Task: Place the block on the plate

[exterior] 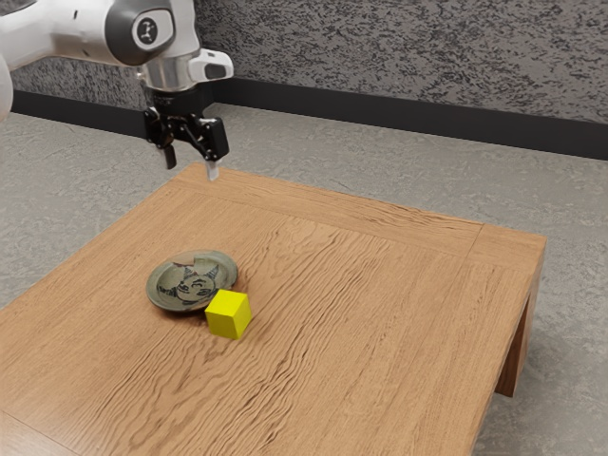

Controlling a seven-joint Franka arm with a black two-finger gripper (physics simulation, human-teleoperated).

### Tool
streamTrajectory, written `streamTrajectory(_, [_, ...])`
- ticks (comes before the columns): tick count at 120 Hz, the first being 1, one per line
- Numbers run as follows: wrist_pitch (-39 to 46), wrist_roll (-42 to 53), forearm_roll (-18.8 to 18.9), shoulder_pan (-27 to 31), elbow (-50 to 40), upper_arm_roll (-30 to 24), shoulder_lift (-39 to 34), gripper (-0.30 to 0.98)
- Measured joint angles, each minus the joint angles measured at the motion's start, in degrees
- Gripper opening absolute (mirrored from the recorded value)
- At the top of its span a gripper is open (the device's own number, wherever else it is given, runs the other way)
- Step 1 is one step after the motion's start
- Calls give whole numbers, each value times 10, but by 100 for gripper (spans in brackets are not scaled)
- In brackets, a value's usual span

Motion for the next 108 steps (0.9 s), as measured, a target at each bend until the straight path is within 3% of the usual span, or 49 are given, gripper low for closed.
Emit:
streamTrajectory(32, [4,-31,-17,-3,-2,-6,16,69])
streamTrajectory(64, [7,-228,-90,-7,-14,-3,32,69])
streamTrajectory(108, [68,-528,-136,-8,-18,21,108,69])
